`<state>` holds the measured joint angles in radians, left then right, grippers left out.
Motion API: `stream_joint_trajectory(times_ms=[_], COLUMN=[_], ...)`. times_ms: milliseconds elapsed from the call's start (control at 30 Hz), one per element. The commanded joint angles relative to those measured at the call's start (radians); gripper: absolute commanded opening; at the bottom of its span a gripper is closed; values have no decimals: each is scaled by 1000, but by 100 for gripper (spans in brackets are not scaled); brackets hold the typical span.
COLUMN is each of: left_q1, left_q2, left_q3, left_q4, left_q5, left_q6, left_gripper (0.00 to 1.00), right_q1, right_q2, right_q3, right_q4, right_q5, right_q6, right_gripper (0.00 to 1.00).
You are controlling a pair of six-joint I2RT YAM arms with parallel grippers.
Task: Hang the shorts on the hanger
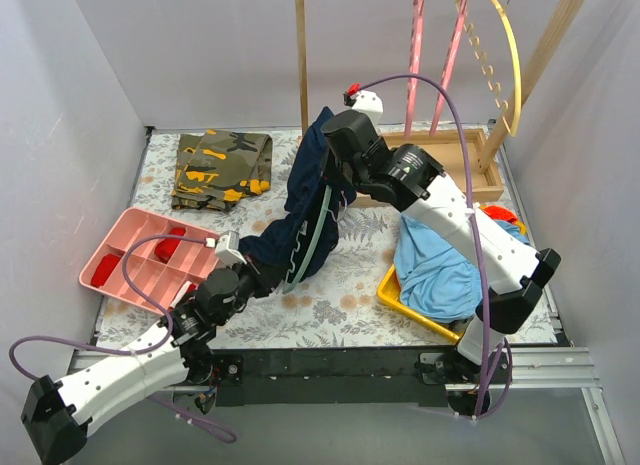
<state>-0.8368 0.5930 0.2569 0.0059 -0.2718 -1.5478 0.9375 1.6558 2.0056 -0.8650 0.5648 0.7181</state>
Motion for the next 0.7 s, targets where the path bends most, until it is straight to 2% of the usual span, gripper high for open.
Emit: stream_joint_trajectory(times_ms=[0,167,267,667], left_q1=[-18,-30,-50,-133], left_q2=[-68,-75,-61,37], left_q3=[-4,35,22,57], left_q4=[-303,-429,-432,-461], left_q5=[31,16,20,6], left_q6=[-90,-106,-135,-152], left_gripper=[0,0,0,0], right_q1=[-37,-84,-109,-129], right_q2=[-19,-60,-74,-82], right_q3=[73,59,65,64], right_q4=[149,178,192,228], right_q5=[138,127,104,182], right_q6=[-11,-22,-34,-98], right_gripper=[1,1,1,1])
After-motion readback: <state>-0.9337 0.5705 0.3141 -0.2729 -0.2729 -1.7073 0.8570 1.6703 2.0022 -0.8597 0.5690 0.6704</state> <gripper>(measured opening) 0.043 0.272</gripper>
